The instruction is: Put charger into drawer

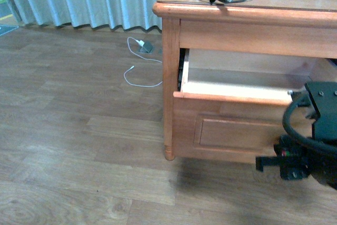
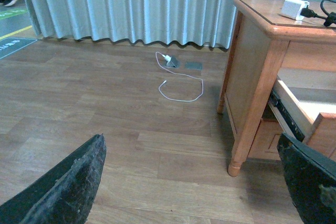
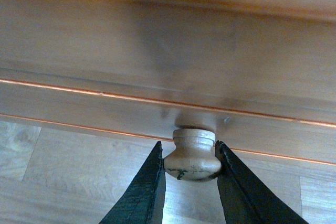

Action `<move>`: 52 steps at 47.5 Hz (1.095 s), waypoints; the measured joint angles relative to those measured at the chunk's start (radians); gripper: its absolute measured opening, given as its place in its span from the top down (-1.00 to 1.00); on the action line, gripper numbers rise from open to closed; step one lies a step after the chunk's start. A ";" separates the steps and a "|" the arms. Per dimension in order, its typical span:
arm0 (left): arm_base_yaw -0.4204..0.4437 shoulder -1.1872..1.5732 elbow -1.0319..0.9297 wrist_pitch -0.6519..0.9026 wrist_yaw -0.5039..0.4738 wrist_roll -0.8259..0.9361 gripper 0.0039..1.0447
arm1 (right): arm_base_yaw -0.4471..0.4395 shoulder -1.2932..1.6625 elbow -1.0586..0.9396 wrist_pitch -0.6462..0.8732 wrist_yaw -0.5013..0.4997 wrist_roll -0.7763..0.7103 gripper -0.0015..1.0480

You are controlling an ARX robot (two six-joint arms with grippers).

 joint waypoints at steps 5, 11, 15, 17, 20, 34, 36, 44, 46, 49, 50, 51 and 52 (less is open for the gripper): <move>0.000 0.000 0.000 0.000 0.000 0.000 -0.89 | 0.006 -0.066 -0.061 -0.008 -0.026 -0.014 0.23; 0.000 0.000 0.000 0.000 0.000 0.000 -0.89 | 0.007 -0.157 -0.095 -0.042 -0.034 -0.016 -0.15; 0.000 0.000 0.000 0.000 0.000 0.000 -0.89 | 0.005 -0.235 -0.114 -0.082 -0.039 -0.016 -0.38; 0.000 0.000 0.000 0.000 0.000 0.000 -0.89 | 0.002 -0.283 -0.125 -0.106 -0.039 -0.015 -0.52; 0.000 0.000 0.000 0.000 0.000 0.000 -0.89 | -0.008 -0.371 -0.142 -0.152 -0.040 -0.013 -0.75; 0.000 0.000 0.000 0.000 0.000 0.000 -0.89 | -0.075 -0.771 -0.192 -0.384 -0.079 -0.011 -0.85; 0.000 0.000 0.000 0.000 0.000 0.000 -0.89 | -0.082 -0.828 -0.201 -0.426 -0.091 -0.013 -0.85; 0.000 0.000 0.000 0.000 0.000 0.000 -0.89 | -0.121 -1.098 -0.240 -0.609 -0.131 -0.016 -0.85; 0.000 0.000 0.000 0.000 0.000 0.000 -0.89 | -0.143 -1.173 -0.252 -0.667 -0.155 -0.005 -0.85; 0.000 0.000 0.000 0.000 0.000 0.000 -0.89 | -0.192 -1.313 -0.272 -0.768 -0.209 0.026 -0.85; 0.000 0.000 0.000 0.000 0.000 0.000 -0.89 | -0.203 -1.341 -0.275 -0.787 -0.219 0.031 -0.85; 0.000 0.000 0.000 0.000 0.000 0.000 -0.89 | -0.213 -1.371 -0.278 -0.803 -0.223 0.035 -0.85; 0.000 0.000 0.000 0.000 0.000 0.000 -0.89 | -0.219 -1.384 -0.279 -0.807 -0.223 0.037 -0.85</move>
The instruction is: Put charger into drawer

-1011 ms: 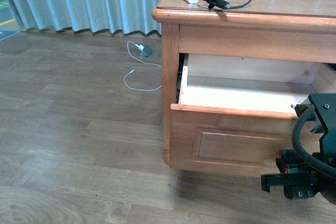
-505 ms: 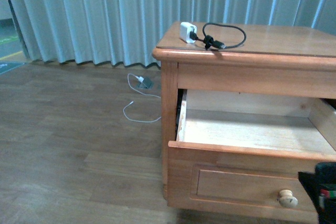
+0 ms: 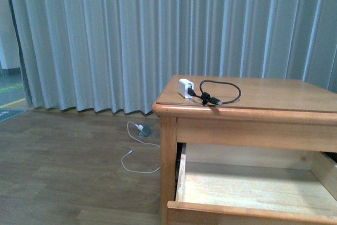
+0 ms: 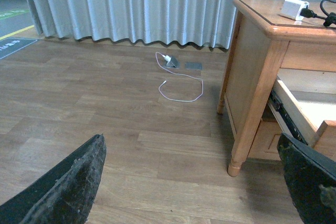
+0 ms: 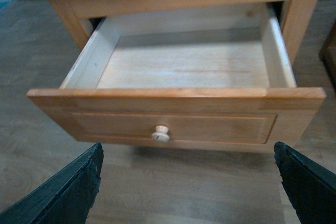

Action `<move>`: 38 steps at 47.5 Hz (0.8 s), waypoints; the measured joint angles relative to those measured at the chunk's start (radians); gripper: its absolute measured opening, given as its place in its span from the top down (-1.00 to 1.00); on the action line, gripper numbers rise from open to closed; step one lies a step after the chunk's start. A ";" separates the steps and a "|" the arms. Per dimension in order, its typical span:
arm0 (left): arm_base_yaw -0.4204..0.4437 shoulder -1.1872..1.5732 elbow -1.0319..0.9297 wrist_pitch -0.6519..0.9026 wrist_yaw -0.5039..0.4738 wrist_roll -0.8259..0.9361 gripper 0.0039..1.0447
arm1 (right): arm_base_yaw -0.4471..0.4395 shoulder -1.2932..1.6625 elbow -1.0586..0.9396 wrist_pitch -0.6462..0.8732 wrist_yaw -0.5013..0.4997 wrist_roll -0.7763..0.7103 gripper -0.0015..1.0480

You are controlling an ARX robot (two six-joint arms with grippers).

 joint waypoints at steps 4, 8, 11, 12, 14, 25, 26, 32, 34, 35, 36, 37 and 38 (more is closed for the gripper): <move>0.000 0.000 0.000 0.000 0.000 0.000 -0.89 | -0.007 -0.022 0.000 -0.001 0.000 0.007 -0.85; 0.000 0.000 0.000 0.000 0.000 0.000 -0.89 | -0.007 -0.023 -0.010 0.023 0.014 0.000 -0.82; 0.000 0.000 0.000 0.000 0.000 0.000 -0.89 | -0.002 -0.051 -0.089 0.214 0.082 -0.048 -0.63; 0.000 0.000 0.000 0.000 0.000 0.000 -0.89 | -0.002 -0.064 -0.111 0.269 0.098 -0.065 -0.57; 0.000 0.000 0.000 0.000 0.000 0.000 -0.89 | -0.002 -0.085 -0.141 0.350 0.110 -0.089 -0.43; 0.000 0.000 0.000 0.000 0.000 0.000 -0.89 | -0.002 -0.147 -0.173 0.373 0.112 -0.132 -0.25; 0.000 0.000 0.000 0.000 0.000 0.000 -0.89 | -0.002 -0.147 -0.173 0.373 0.113 -0.133 -0.32; 0.000 0.000 0.000 0.000 0.000 0.000 -0.89 | -0.002 -0.150 -0.173 0.373 0.113 -0.134 -0.73; 0.000 0.000 0.000 0.000 0.000 0.000 -0.89 | -0.002 -0.150 -0.173 0.373 0.113 -0.134 -0.86; 0.000 0.000 0.000 0.000 0.000 0.000 -0.89 | -0.002 -0.150 -0.173 0.373 0.113 -0.134 -0.88; 0.000 0.000 0.000 0.000 0.000 0.000 -0.89 | -0.002 -0.151 -0.173 0.373 0.113 -0.134 -0.88; 0.000 0.000 0.000 0.000 0.000 0.000 -0.89 | -0.002 -0.151 -0.173 0.373 0.113 -0.134 -0.86; 0.000 0.000 0.000 0.000 0.000 0.000 -0.89 | -0.002 -0.151 -0.173 0.373 0.113 -0.134 -0.84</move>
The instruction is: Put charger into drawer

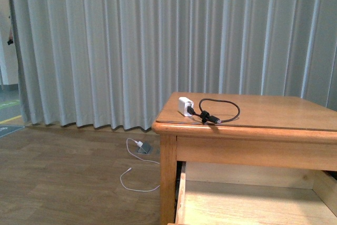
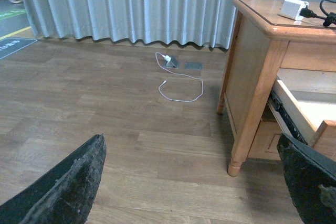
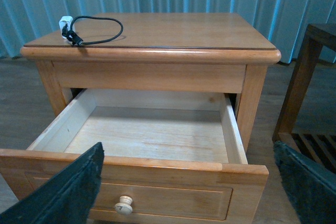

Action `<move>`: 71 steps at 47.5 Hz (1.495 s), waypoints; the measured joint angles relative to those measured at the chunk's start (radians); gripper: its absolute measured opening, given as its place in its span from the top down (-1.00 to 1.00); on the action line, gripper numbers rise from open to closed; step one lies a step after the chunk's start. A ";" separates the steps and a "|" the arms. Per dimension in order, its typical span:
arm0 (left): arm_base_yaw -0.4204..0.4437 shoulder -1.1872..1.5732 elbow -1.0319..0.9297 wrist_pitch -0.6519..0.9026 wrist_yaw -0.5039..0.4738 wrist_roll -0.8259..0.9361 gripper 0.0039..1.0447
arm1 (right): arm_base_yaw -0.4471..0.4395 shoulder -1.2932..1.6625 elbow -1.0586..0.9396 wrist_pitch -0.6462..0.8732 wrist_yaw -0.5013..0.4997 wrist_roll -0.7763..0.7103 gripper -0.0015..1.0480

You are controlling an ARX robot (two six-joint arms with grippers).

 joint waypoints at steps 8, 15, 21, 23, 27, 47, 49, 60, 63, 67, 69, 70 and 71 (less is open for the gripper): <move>0.000 0.000 0.000 0.000 0.000 0.000 -0.89 | 0.000 0.000 0.000 0.000 0.000 -0.001 -0.85; 0.000 0.000 0.000 0.000 0.000 0.000 -0.89 | 0.000 0.000 0.000 0.000 -0.001 -0.001 -0.85; 0.000 0.000 0.000 0.000 0.000 0.000 -0.89 | 0.000 0.000 0.000 0.000 0.000 -0.001 -0.85; -0.005 0.003 0.001 -0.003 -0.020 -0.005 -0.89 | 0.000 0.000 0.000 0.000 0.000 -0.001 -0.85; -0.060 0.076 0.014 -0.031 -0.216 -0.056 -0.89 | 0.000 0.000 0.000 0.000 0.000 -0.002 -0.85; -0.117 0.885 0.410 0.292 -0.258 -0.189 -0.89 | 0.000 0.000 0.000 0.000 -0.001 -0.002 -0.85; -0.146 0.982 0.481 0.301 -0.261 -0.192 -0.89 | 0.000 0.000 0.000 0.000 -0.001 -0.002 -0.85; -0.258 1.302 0.803 0.301 -0.270 -0.232 -0.89 | 0.000 0.000 0.000 0.000 -0.001 -0.002 -0.85; -0.285 1.387 0.898 0.301 -0.278 -0.237 -0.89 | 0.000 0.000 0.000 0.000 -0.001 -0.002 -0.85; -0.317 1.505 1.033 0.286 -0.295 -0.242 -0.89 | 0.000 0.000 0.000 0.000 -0.001 -0.002 -0.85; -0.330 1.559 1.096 0.277 -0.299 -0.243 -0.89 | 0.000 0.000 0.000 0.000 -0.001 -0.002 -0.85; -0.336 1.585 1.128 0.273 -0.304 -0.245 -0.89 | 0.000 0.000 0.000 0.000 -0.001 -0.002 -0.85; -0.342 1.613 1.161 0.267 -0.308 -0.248 -0.89 | 0.000 0.000 0.000 0.000 -0.001 -0.002 -0.85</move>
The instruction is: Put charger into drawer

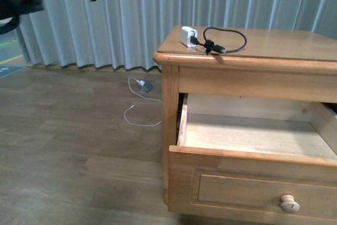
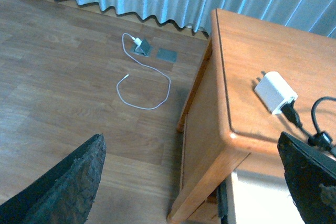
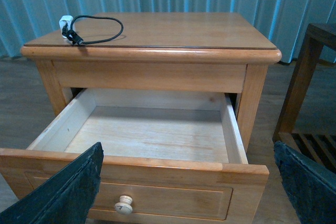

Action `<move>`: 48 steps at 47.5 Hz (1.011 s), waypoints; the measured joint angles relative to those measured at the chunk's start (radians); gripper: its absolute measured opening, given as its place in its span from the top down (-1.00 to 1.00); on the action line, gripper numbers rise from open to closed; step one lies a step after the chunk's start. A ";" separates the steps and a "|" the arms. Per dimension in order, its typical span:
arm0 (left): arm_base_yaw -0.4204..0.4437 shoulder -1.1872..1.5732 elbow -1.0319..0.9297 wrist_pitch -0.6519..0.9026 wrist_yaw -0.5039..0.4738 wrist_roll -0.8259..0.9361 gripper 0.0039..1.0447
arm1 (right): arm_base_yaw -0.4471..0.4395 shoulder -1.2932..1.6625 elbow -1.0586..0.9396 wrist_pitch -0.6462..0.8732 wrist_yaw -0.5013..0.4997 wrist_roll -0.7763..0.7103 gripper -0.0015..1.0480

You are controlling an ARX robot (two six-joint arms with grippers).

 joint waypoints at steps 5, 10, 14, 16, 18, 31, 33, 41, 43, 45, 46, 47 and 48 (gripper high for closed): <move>-0.028 0.132 0.159 -0.024 -0.011 -0.008 -0.89 | 0.000 0.000 0.000 0.000 0.000 0.000 -0.85; -0.101 0.557 0.692 -0.197 -0.052 -0.049 -0.89 | 0.000 0.000 0.000 0.000 0.000 0.000 -0.85; -0.114 0.637 0.803 -0.237 -0.055 -0.053 -0.89 | 0.000 0.000 0.000 0.000 0.000 0.000 -0.85; -0.119 0.665 0.843 -0.250 -0.056 -0.057 -0.89 | 0.000 0.000 0.000 0.000 0.000 0.000 -0.85; -0.125 0.697 0.891 -0.266 -0.056 -0.059 -0.89 | 0.000 0.000 0.000 0.000 0.000 0.000 -0.85; -0.149 0.830 1.101 -0.397 -0.124 -0.064 -0.89 | 0.000 0.000 0.000 0.000 0.000 0.000 -0.85; -0.149 0.840 1.114 -0.409 -0.137 -0.062 -0.86 | 0.000 0.000 0.000 0.000 0.000 0.000 -0.85; -0.146 0.862 1.143 -0.457 -0.164 -0.061 -0.39 | 0.000 0.000 0.000 0.000 0.000 0.000 -0.85; -0.145 0.865 1.149 -0.468 -0.165 -0.061 -0.28 | 0.000 0.000 0.000 0.000 0.000 0.000 -0.85; -0.145 0.870 1.154 -0.475 -0.166 -0.062 -0.15 | 0.000 0.000 0.000 0.000 0.000 0.000 -0.85; -0.144 0.871 1.155 -0.478 -0.166 -0.062 -0.08 | 0.000 0.000 0.000 0.000 0.000 0.000 -0.85; -0.144 0.873 1.157 -0.482 -0.167 -0.062 -0.01 | 0.000 0.000 0.000 0.000 0.000 0.000 -0.85; -0.143 0.875 1.157 -0.485 -0.167 -0.062 0.10 | 0.000 0.000 0.000 0.000 0.000 0.000 -0.85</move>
